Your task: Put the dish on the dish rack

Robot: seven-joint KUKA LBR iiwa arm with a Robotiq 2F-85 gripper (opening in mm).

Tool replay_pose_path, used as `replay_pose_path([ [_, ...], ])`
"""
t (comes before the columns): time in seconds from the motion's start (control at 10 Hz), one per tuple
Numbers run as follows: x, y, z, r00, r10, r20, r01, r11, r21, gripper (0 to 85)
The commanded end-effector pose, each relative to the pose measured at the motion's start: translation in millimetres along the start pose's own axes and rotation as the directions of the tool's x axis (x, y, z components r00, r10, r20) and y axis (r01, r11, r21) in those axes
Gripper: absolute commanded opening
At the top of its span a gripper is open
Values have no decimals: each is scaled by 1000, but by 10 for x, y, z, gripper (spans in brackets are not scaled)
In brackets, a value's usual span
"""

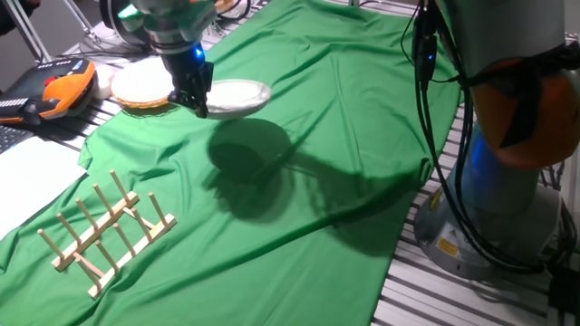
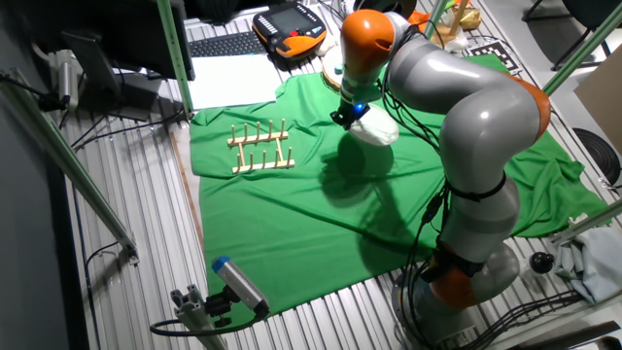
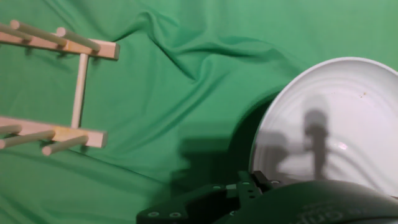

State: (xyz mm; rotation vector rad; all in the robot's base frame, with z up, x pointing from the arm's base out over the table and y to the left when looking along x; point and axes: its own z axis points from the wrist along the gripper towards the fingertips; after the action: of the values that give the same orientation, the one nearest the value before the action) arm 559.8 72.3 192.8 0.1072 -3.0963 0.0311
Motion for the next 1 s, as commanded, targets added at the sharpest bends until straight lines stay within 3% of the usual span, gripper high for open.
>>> replay_pose_path([
  [0.0,-3,-1,1,1000,-3,0,3,1000,0,0],
  [0.4,-3,-1,1,1000,7,-7,-7,1000,-8,0],
  [0.7,-3,-1,1,999,50,-14,-51,997,-61,0],
  [0.8,-3,-1,1,998,65,2,-65,996,-60,0],
  [0.9,-3,-1,1,996,86,18,-84,991,-104,0],
])
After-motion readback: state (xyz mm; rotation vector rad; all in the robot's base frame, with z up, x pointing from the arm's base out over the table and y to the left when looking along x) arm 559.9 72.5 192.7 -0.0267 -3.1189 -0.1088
